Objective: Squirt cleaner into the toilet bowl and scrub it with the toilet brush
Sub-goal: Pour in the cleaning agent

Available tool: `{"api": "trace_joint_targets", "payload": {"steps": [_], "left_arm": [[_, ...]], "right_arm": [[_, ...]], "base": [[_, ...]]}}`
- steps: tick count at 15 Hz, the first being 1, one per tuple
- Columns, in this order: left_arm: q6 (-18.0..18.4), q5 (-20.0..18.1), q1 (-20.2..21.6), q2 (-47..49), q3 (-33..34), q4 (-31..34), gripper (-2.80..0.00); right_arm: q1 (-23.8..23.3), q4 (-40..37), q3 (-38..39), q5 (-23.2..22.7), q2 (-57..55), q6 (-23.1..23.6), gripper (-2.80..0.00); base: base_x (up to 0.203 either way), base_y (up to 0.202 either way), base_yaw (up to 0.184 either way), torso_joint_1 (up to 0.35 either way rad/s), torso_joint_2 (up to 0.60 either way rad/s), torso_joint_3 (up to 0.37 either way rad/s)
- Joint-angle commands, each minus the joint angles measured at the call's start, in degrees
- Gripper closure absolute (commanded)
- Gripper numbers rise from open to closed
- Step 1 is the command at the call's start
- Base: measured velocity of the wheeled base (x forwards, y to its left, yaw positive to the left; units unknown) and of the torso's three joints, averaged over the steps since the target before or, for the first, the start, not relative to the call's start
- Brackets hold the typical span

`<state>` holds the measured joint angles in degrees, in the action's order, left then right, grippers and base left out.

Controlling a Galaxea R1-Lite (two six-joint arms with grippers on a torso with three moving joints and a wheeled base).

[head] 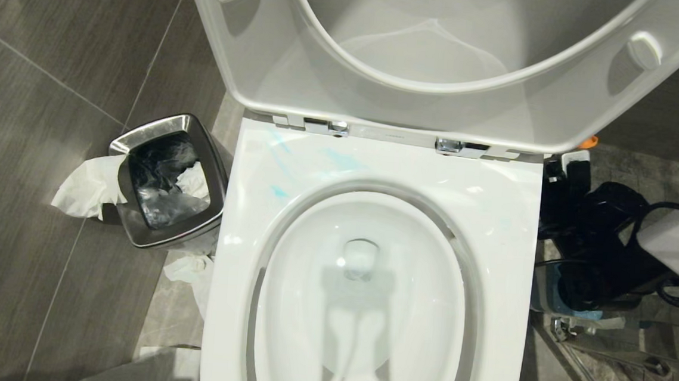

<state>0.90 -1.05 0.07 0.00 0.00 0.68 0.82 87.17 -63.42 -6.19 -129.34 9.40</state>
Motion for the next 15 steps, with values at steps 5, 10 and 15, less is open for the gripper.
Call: {"api": "trace_joint_targets", "payload": {"steps": [5, 10, 15], "left_arm": [[0.0, 0.0, 0.0, 0.1, 0.1, 0.0, 0.00], [0.0, 0.0, 0.0, 0.1, 0.1, 0.0, 0.00], [0.0, 0.0, 0.0, 0.1, 0.1, 0.0, 0.00]], "right_arm": [[-2.2, 0.5, 26.0, 0.3, 27.1, 0.0, 0.00], [-3.5, 0.5, 40.2, 6.6, 43.9, -0.3, 0.00], [-3.6, -12.0, 42.8, 9.4, 59.9, -0.6, 0.00]], "base": [[0.000, 0.000, 0.000, 0.000, 0.00, 0.000], [0.000, 0.000, 0.000, 0.000, 0.00, 0.000], [0.000, 0.000, 0.000, 0.000, 0.00, 0.000]]}}
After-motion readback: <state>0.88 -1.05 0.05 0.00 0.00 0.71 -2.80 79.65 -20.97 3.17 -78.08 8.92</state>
